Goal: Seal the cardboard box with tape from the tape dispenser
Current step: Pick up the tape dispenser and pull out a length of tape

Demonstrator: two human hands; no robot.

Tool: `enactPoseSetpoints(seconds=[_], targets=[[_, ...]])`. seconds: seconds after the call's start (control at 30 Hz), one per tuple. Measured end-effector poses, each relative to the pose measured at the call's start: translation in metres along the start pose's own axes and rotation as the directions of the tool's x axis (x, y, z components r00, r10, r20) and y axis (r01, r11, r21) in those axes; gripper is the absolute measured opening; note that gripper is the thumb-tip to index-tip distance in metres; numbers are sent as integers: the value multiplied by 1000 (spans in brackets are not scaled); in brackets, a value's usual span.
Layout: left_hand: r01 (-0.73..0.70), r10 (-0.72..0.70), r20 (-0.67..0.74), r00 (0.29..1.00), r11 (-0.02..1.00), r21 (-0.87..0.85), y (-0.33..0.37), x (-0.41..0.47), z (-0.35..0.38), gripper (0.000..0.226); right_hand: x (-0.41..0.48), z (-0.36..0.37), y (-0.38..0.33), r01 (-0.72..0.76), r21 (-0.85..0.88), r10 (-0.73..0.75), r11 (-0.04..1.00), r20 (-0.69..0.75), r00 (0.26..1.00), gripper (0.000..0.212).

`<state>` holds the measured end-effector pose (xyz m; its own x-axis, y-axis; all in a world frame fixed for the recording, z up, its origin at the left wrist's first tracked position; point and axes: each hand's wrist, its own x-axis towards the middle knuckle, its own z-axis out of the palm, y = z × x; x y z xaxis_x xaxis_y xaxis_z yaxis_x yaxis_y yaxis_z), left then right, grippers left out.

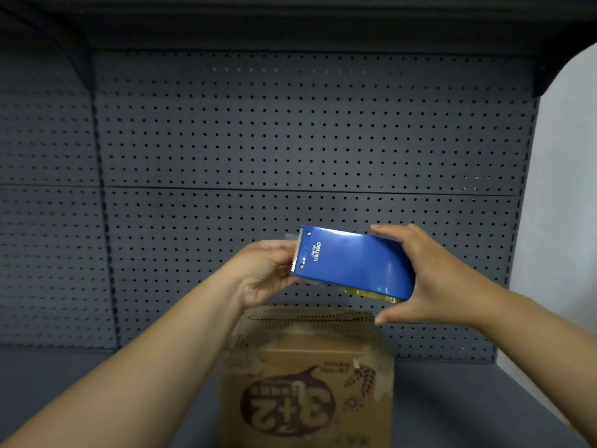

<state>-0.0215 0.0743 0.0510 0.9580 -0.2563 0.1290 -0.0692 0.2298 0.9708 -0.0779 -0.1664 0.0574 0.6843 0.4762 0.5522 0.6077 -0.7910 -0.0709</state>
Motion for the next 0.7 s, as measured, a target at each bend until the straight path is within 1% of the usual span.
enactPoseSetpoints(seconds=[0.13, 0.23, 0.33, 0.43, 0.53, 0.57, 0.63, 0.7], targets=[[-59, 70, -129, 989, 994, 88, -1, 1, -25, 19, 17, 10, -23, 29, -176, -21, 984, 47, 999, 97], [-89, 109, -163, 981, 988, 126, 2, -3, -42, 20, 26, 12, -38, 23, -262, -6, 965, 68, 998, 88], [-113, 133, -172, 976, 986, 123, 11, -6, -57, 17, 34, 15, -48, 15, -297, 4, 955, 63, 998, 86], [-128, 155, -204, 967, 982, 137, 17, -7, -70, 21, 39, 17, -52, 1, -298, 19, 955, 64, 998, 88], [-113, 145, -248, 958, 984, 138, 18, -5, -73, 19, 46, 21, -56, 15, -307, 10, 951, 80, 997, 89], [-114, 143, -273, 951, 986, 120, 19, -6, -76, 17, 47, 22, -56, 19, -309, 7, 951, 83, 997, 90], [-118, 133, -378, 916, 991, 61, 24, -10, -92, 11, 44, 20, -47, -2, -318, 26, 948, 72, 997, 90], [-100, 121, -469, 875, 993, 69, 29, -15, -117, 8, 36, 15, -31, -55, -320, 78, 946, 60, 995, 90]])
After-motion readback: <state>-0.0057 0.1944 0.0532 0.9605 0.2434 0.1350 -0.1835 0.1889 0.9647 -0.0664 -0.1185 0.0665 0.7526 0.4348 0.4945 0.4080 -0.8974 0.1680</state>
